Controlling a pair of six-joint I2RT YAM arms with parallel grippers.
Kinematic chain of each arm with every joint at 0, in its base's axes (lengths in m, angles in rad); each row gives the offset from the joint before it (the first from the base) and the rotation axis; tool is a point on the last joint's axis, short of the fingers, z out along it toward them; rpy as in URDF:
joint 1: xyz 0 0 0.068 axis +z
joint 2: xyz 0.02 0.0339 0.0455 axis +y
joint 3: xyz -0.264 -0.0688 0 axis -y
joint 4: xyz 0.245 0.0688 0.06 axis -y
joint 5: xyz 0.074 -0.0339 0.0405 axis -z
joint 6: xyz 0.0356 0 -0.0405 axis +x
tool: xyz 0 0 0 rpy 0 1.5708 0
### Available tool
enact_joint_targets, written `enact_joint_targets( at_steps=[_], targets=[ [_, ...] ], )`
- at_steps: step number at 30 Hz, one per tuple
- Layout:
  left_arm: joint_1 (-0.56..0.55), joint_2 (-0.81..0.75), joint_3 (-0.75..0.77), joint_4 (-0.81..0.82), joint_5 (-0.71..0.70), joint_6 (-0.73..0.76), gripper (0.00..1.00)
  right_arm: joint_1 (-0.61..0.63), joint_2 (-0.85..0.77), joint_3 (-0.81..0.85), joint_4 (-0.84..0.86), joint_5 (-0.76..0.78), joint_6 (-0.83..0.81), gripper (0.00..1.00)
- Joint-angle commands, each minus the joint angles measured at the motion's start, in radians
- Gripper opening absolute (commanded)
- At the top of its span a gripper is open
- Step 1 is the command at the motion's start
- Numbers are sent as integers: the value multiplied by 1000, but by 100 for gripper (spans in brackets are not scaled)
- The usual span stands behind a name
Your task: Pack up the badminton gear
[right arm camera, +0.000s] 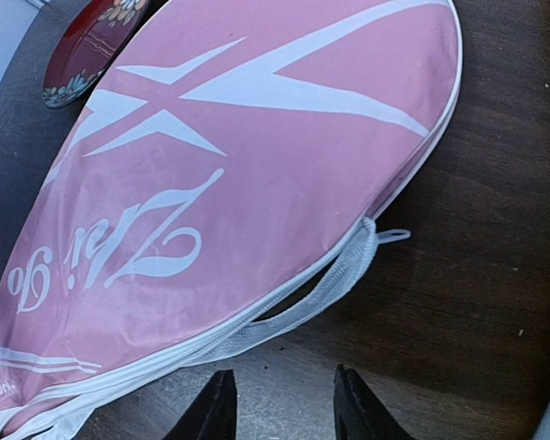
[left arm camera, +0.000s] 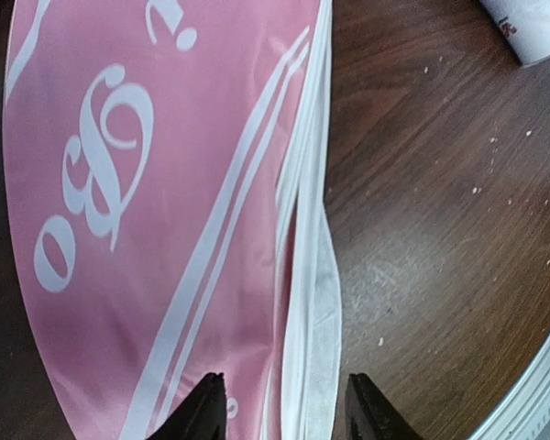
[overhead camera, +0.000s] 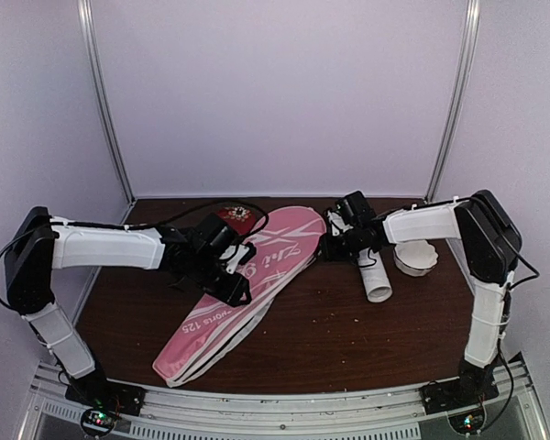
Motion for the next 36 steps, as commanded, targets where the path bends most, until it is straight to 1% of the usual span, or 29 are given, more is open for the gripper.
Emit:
enact_joint_targets(
  at_steps=[1, 4, 7, 10, 13, 16, 19, 20, 24, 27, 32, 36],
  targets=[
    [4, 53, 91, 29, -8, 21, 47, 12, 44, 26, 20, 0, 52, 41],
    [4, 99, 115, 38, -13, 20, 48, 14, 69, 37, 25, 33, 69, 41],
    [4, 134, 126, 38, -40, 16, 48, 21, 75, 60, 0, 122, 61, 38],
    [4, 162, 134, 28, -64, 8, 48, 29, 100, 121, -80, 197, 35, 34],
    [4, 175, 133, 28, -77, 2, 48, 29, 129, 178, -155, 235, 18, 33],
    [4, 175, 126, 38, -70, 2, 48, 29, 123, 185, -164, 210, 12, 33],
    [4, 173, 123, 47, -73, 5, 48, 30, 86, 127, -81, 150, 41, 38],
    [5, 175, 123, 48, -73, 7, 48, 30, 85, 130, -75, 147, 51, 39],
    [6, 180, 129, 48, -76, 13, 48, 34, 156, 255, -201, 198, 55, 38],
    [6, 178, 130, 36, -89, 15, 48, 44, 197, 314, -275, 258, 37, 37],
    [10, 174, 120, 32, -100, 15, 48, 54, 214, 345, -382, 334, -28, 32],
    [19, 170, 105, 42, -100, 18, 48, 62, 228, 362, -466, 391, -98, 32]
  ],
)
